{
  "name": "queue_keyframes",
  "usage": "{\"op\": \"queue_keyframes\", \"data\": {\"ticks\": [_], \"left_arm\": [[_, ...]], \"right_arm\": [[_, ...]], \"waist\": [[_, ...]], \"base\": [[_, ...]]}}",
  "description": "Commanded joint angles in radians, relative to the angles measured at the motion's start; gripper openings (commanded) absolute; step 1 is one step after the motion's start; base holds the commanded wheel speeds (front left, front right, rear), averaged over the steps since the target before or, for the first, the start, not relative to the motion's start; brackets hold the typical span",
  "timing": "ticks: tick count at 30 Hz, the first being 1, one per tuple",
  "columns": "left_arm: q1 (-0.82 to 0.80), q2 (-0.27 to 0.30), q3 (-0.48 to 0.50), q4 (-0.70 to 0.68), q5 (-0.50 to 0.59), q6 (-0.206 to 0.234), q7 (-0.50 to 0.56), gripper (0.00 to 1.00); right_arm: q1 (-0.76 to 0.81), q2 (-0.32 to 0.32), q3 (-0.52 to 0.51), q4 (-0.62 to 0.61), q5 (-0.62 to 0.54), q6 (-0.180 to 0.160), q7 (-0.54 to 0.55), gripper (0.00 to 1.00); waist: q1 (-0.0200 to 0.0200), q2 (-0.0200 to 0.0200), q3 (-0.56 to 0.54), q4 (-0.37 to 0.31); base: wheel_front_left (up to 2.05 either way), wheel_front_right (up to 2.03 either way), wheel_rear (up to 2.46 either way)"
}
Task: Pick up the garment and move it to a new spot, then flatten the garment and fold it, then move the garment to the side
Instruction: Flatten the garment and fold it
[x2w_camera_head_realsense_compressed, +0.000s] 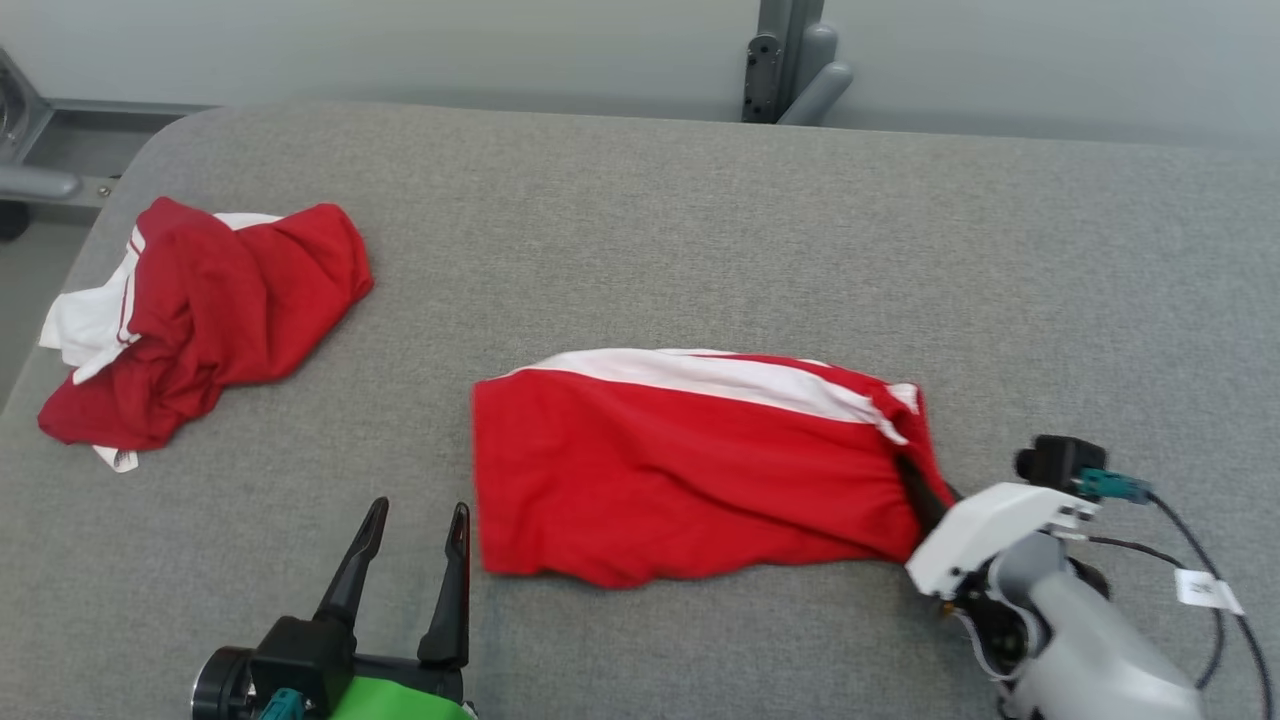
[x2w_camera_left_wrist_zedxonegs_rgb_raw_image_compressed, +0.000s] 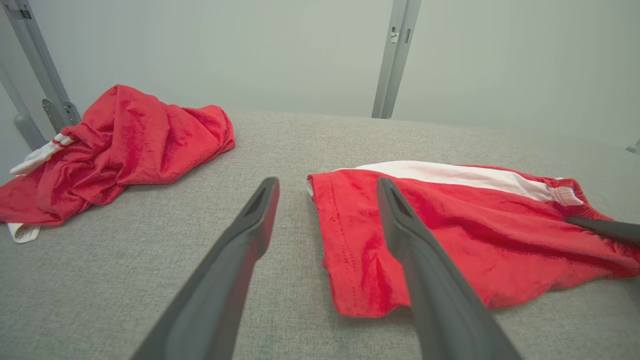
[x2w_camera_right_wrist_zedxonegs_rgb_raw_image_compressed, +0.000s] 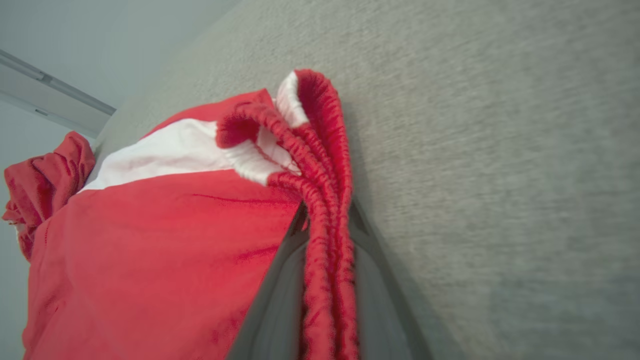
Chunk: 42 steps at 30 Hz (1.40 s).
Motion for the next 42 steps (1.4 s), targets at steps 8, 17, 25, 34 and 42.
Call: {"op": "queue_keyframes", "data": {"ticks": [8, 17, 25, 34, 42], "left_arm": [[0.03, 0.001, 0.003, 0.017, -0.015, 0.009, 0.0, 1.0], [0.04, 0.001, -0.013, 0.025, -0.031, 0.022, 0.0, 1.0], [0.052, 0.001, -0.009, 0.039, -0.021, 0.02, 0.0, 1.0], [0.052, 0.001, -0.037, 0.063, -0.004, 0.021, 0.0, 1.0], [0.047, 0.002, -0.06, 0.089, -0.018, 0.029, 0.0, 1.0]], "right_arm": [[0.155, -0.278, -0.168, 0.042, 0.242, -0.012, 0.008, 0.0], [0.129, -0.42, -0.225, -0.01, 0.289, -0.005, -0.002, 0.0], [0.083, -0.297, -0.121, -0.219, 0.261, -0.004, 0.047, 0.0], [-0.011, -0.021, -0.015, -0.151, 0.075, -0.005, -0.003, 0.0], [-0.125, 0.035, 0.01, 0.047, 0.021, -0.004, -0.084, 0.0]], "waist": [[0.0, 0.0056, -0.04, -0.098], [0.0, 0.0056, -0.052, -0.148], [0.0, 0.0056, -0.067, -0.162], [0.0, 0.0056, -0.085, -0.151], [0.0, 0.0056, -0.091, -0.108]], "base": [[0.0, 0.0, 0.0], [0.0, 0.0, 0.0], [0.0, 0.0, 0.0], [0.0, 0.0, 0.0], [0.0, 0.0, 0.0]]}}
